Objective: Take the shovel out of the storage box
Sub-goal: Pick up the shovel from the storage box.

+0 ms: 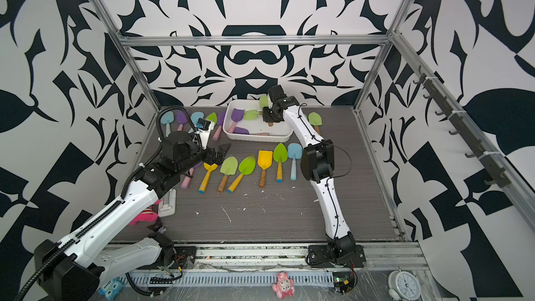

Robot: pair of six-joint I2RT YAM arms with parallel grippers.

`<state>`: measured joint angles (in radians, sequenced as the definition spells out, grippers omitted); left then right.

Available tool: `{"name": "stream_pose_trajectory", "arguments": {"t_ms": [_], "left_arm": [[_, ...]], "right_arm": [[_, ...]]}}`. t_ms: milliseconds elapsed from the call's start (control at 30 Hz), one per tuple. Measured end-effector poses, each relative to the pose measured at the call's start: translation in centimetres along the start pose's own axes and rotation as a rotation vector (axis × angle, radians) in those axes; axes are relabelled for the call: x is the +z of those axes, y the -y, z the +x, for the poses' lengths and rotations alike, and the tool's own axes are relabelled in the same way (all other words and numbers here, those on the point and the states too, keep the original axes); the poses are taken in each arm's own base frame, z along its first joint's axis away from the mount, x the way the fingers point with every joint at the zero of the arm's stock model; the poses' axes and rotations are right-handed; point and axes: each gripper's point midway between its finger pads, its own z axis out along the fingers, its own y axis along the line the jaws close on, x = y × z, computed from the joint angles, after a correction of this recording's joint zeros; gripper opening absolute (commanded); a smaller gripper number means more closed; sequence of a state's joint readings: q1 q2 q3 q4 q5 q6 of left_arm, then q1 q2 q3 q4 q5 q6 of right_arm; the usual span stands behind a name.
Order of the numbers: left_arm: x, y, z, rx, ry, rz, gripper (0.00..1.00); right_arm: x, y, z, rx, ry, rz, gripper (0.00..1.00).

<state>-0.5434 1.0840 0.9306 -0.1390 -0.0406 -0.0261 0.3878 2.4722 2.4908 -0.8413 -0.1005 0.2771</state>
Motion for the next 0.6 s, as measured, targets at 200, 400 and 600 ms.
{"name": "stream_pose_trajectory", "arguments": {"t_ms": [200,400,600], "left_arm": [[0.1,0.2,-0.1,0.0,0.005,0.011,0.99],[0.2,0.6,-0.4,0.001,0.023,0.035,0.99],[0.2,0.9,-0.8,0.004,0.041,0.053,0.99]], "right_arm": [[-0.6,0.4,0.1,-0.009,-0.003,0.009,0.0],[-2.9,1.5,-0.7,-0.012,0.021,0.032,0.0],[-5.2,4.2,-1.3,-0.012,0.043,0.078,0.0]]}}
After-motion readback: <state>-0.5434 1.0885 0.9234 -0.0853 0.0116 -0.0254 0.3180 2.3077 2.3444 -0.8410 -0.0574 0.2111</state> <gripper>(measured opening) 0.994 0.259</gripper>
